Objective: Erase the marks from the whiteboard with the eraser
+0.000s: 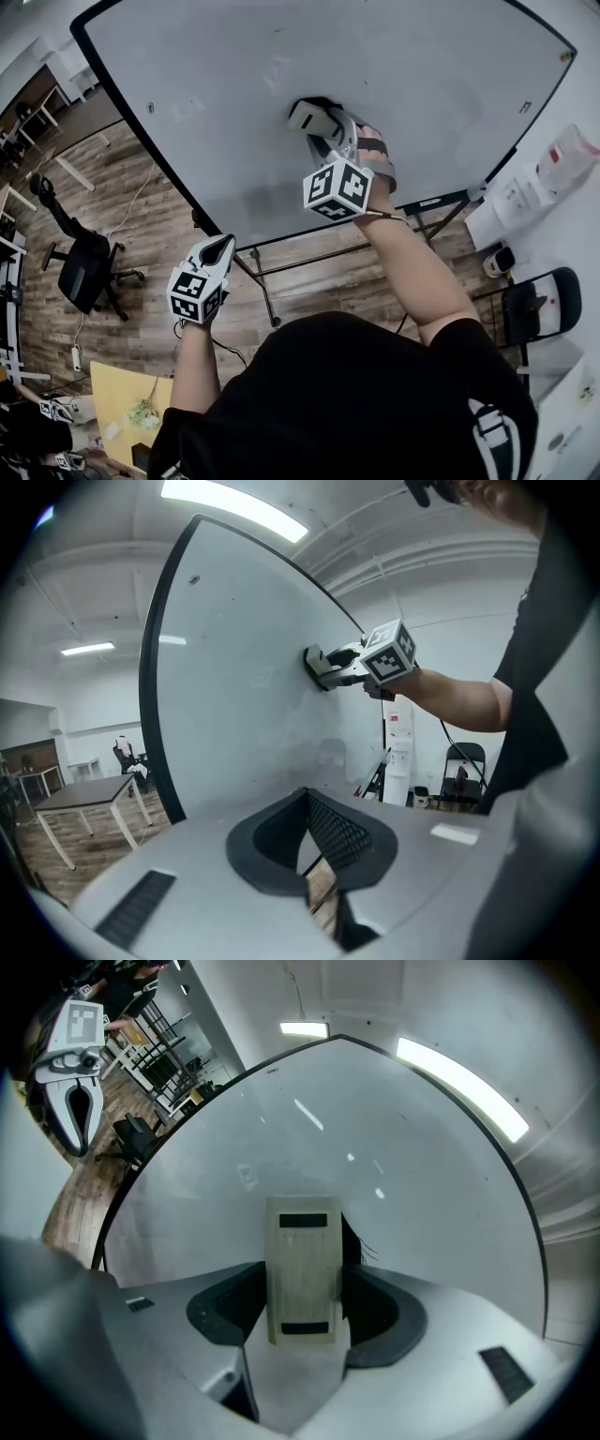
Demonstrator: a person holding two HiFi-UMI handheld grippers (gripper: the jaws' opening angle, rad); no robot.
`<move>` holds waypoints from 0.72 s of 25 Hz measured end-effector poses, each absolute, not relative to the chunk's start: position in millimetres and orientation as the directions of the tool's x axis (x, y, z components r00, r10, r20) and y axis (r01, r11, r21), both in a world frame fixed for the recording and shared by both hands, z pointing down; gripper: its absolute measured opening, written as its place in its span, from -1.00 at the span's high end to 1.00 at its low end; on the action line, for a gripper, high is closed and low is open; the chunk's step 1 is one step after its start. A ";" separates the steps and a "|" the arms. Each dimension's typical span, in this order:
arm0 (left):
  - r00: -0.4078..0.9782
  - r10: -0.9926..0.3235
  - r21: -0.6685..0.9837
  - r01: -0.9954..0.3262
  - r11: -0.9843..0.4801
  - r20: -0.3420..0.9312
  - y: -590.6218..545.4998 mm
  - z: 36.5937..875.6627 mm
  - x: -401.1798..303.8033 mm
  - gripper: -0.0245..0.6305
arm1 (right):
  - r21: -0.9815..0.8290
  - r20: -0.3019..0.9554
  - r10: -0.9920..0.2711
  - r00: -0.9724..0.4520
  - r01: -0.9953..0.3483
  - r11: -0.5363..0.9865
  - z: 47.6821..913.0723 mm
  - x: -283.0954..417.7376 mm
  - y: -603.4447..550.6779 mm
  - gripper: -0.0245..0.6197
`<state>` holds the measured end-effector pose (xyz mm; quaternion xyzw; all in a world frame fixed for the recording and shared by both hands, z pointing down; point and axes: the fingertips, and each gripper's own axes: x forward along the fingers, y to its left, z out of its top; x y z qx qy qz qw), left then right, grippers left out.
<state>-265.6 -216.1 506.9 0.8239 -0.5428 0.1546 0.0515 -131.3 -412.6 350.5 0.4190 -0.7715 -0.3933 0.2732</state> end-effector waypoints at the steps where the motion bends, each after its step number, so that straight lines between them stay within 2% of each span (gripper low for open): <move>1: 0.366 -0.876 -0.083 -0.908 -0.410 0.313 -216.7 506.9 -263.7 0.89 | 0.833 0.092 -0.864 -0.495 -0.438 0.339 349.6 -126.3 -415.2 0.18; 18: 0.387 -0.863 -0.097 -0.894 -0.438 0.324 -217.3 501.1 -240.8 0.89 | 0.751 0.096 -0.896 -0.435 -0.559 0.352 356.5 -48.9 -452.6 0.17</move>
